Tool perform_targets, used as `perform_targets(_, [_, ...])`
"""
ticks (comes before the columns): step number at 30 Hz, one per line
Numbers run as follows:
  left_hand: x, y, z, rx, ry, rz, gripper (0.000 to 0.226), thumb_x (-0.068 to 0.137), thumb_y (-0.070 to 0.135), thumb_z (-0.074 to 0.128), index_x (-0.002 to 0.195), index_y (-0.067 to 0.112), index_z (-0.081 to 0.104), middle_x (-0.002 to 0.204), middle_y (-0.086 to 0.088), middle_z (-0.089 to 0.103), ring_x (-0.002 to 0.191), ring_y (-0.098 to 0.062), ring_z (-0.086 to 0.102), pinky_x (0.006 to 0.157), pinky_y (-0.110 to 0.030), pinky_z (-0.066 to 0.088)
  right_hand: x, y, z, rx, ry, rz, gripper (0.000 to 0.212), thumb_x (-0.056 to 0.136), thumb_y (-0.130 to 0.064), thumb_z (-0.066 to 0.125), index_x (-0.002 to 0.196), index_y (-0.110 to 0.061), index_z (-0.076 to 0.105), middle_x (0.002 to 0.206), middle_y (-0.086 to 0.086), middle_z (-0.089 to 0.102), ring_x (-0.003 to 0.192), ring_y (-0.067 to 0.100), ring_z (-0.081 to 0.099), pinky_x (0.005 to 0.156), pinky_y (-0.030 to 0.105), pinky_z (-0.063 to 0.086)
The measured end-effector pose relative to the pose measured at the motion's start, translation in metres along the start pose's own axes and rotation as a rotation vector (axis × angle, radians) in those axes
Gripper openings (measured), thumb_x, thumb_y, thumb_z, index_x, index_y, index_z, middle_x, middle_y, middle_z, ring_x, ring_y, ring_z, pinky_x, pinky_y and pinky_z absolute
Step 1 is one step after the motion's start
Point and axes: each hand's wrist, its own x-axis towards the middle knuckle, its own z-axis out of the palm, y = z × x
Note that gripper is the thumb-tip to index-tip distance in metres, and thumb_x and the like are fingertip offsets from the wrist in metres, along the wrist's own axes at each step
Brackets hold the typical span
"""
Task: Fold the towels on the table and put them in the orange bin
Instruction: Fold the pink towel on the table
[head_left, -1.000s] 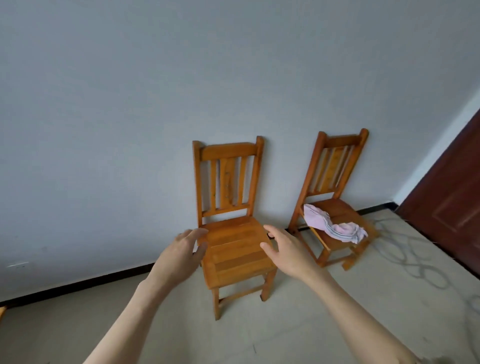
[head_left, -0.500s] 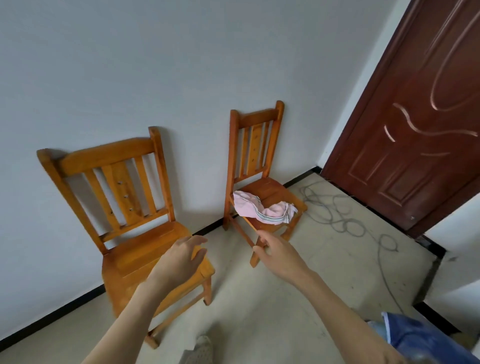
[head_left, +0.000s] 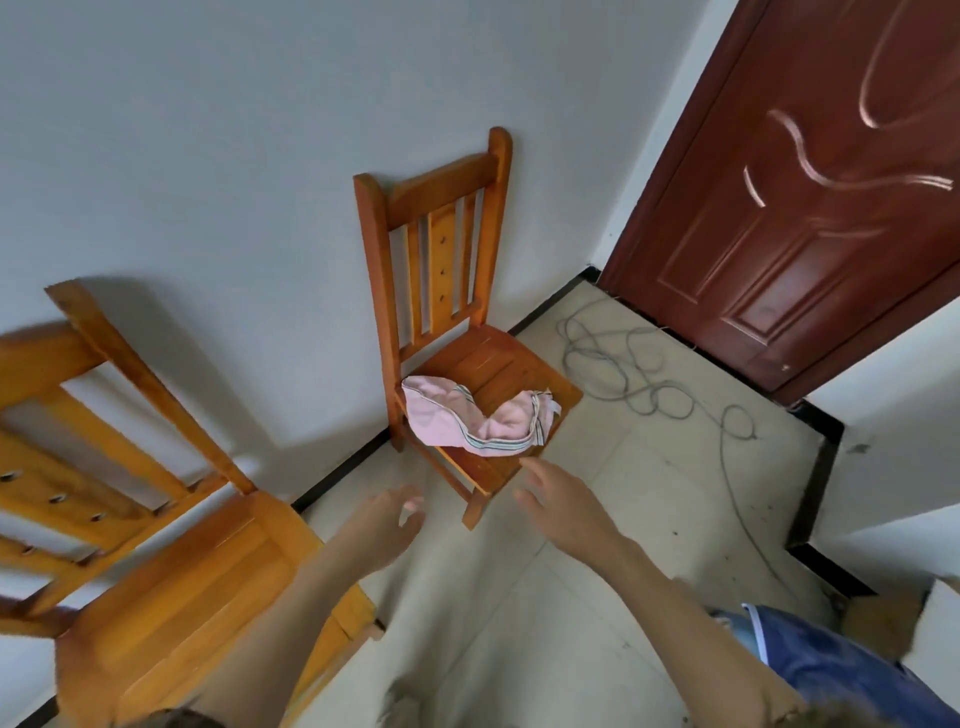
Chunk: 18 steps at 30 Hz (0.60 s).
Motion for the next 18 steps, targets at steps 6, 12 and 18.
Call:
perform_targets(6, [0.092,-0.010,0.032,-0.007,-0.124,-0.099,0.032,0.096,0.023,0.047,0.128,0.021,0.051,0.129,0.003,0.057,0.117,-0.010,0.053,0.103,-0.024,0.039,0.090,0.063,0.010,0.011,-0.083,0.073,0.043,0.096,-0.032,0.046,0.137,-0.019,0.040,0.136,0.001,0.051,0.125,0.018,0.048,0.098,0.028,0.038])
perform_targets(12, [0.184,-0.017,0.076,0.049,-0.134,-0.206,0.034,0.097,0.024,0.044,0.130,0.022,0.049,0.134,0.003,0.052,0.123,-0.013,0.047,0.104,-0.026,0.035,0.176,0.131,0.033,-0.051,-0.203,0.059,0.046,0.096,-0.031,0.046,0.139,-0.016,0.037,0.133,0.005,0.051,0.123,0.020,0.048,0.100,0.033,0.042])
perform_targets(18, [0.278,-0.013,0.119,0.160,-0.114,-0.175,0.042,0.097,0.024,0.043,0.139,0.027,0.039,0.147,0.004,0.038,0.136,-0.018,0.031,0.112,-0.034,0.027,0.268,0.183,0.055,-0.187,-0.176,-0.044,0.038,0.096,-0.027,0.046,0.133,-0.018,0.041,0.124,0.003,0.057,0.115,0.021,0.053,0.096,0.036,0.041])
